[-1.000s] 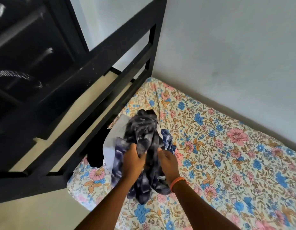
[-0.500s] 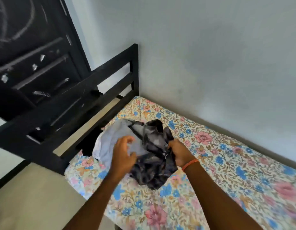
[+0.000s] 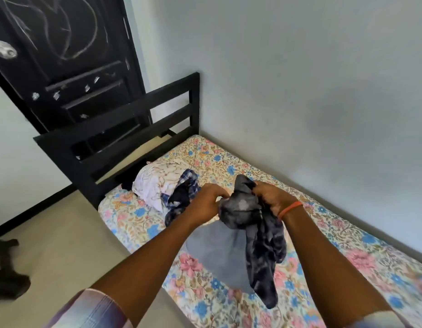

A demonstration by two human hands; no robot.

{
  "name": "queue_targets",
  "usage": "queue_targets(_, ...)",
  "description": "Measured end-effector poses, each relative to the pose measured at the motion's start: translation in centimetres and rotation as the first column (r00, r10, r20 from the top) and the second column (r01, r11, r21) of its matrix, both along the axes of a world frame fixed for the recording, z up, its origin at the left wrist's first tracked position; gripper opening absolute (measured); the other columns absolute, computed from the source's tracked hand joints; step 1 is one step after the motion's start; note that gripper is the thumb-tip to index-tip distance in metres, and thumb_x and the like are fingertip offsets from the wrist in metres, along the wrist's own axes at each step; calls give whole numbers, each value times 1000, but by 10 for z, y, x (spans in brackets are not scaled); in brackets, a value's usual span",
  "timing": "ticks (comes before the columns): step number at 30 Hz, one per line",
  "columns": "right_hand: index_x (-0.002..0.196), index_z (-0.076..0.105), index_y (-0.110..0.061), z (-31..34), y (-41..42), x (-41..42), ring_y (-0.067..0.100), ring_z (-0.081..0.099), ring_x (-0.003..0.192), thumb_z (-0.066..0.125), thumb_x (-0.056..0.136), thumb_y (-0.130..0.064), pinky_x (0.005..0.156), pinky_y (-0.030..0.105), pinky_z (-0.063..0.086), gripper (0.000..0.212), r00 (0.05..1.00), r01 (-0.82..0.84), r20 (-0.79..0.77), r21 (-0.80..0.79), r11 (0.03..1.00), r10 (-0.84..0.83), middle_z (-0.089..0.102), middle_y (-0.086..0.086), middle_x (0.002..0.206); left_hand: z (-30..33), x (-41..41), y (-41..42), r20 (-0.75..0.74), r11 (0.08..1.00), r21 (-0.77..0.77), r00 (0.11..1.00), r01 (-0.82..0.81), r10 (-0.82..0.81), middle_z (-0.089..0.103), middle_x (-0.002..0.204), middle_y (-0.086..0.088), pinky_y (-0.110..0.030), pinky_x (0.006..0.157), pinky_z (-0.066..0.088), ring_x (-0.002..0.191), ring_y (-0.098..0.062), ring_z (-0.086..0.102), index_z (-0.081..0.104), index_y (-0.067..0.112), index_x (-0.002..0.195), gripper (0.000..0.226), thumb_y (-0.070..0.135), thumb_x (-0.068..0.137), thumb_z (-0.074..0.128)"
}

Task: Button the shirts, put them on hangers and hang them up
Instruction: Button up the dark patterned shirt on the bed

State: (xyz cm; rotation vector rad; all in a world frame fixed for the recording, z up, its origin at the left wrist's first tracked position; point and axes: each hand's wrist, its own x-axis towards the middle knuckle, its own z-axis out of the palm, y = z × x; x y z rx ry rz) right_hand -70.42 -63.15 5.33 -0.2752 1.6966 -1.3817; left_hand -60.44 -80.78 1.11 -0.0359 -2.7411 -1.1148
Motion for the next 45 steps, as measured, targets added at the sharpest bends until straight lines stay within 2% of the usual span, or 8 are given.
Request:
queue_targets(4, 95, 64, -9, 1, 25, 21, 24, 59, 85, 59, 78, 10, 69, 31, 46, 26, 856, 73, -508, 295, 953, 92, 64, 9, 92, 23, 39, 21, 57, 977, 32, 976, -211, 209, 63, 93, -14, -39, 73, 47, 83, -26, 57, 61, 3, 97, 16, -2, 91, 46)
queue_targets(8, 137, 47, -28, 13, 41, 75, 22, 53, 123, 69, 73, 6, 88, 35, 52, 76, 894, -126, -441, -68, 990, 84, 55, 10, 132, 50, 74, 59, 30, 988, -39, 988, -152, 153, 55, 96, -12, -40, 68, 45, 80, -27, 53, 53, 9, 105, 19, 14, 90, 41)
queue_targets(17, 82, 65, -10, 17, 74, 164, 17, 55, 71, 53, 85, 11, 66, 32, 42, 24, 379, 3, -925, -8, 1000, -9, 63, 1, 77, 62, 147, 122, -123, 989, -29, 983, -142, 137, 51, 92, -11, -42, 67, 40, 78, -29, 48, 47, 4, 109, 16, 17, 101, 45)
queue_targets(23, 92, 78, -14, 11, 106, 162, 26, 68, 96, 59, 84, 7, 85, 35, 54, 29, 917, -156, -400, -369, 916, -5, 74, 9, 99, 34, 170, 124, 177, 915, 344, 971, -212, 159, 48, 133, 0, -34, 97, 44, 121, -14, 47, 39, 36, 138, 76, 42, 75, 82)
queue_targets(27, 90, 75, -6, -7, 120, 138, 30, 66, 90, 92, 59, -40, 87, 44, 54, 49, 989, -144, -92, -499, 854, 113, 69, 16, 97, -7, 168, 127, 355, 935, 345, 933, -77, -54, 54, 62, 11, -23, 61, 38, 62, -3, 53, 61, 29, 64, 26, 33, 76, 84)
queue_targets(32, 68, 76, -11, -19, 138, 105, 20, 70, 76, 93, 51, -31, 81, 35, 58, 32, 972, 135, 233, -590, 796, 7, 72, 5, 77, -49, 152, 148, 403, 950, 256, 913, -177, 62, 66, 87, -7, -19, 63, 39, 83, -20, 60, 68, 3, 94, 23, 23, 84, 76)
queue_targets(38, 121, 64, -14, -47, 158, 52, 30, 63, 100, 52, 90, -5, 84, 40, 52, 35, 763, 238, -646, 255, 937, -18, 65, 12, 121, -43, 111, 151, 359, 882, 204, 871, -425, 336, 65, 103, -7, -25, 75, 41, 97, -22, 60, 64, 6, 112, 18, 9, 95, 59)
queue_targets(45, 152, 35, -23, -55, 131, 70, 28, 54, 123, 60, 91, -13, 97, 36, 48, 67, 322, -300, -887, 235, 925, 330, 52, 9, 143, -12, 68, 160, 189, 947, -296, 965, -123, 184, 66, 91, -21, -44, 61, 47, 79, -38, 63, 60, 5, 104, 15, 12, 97, 49)
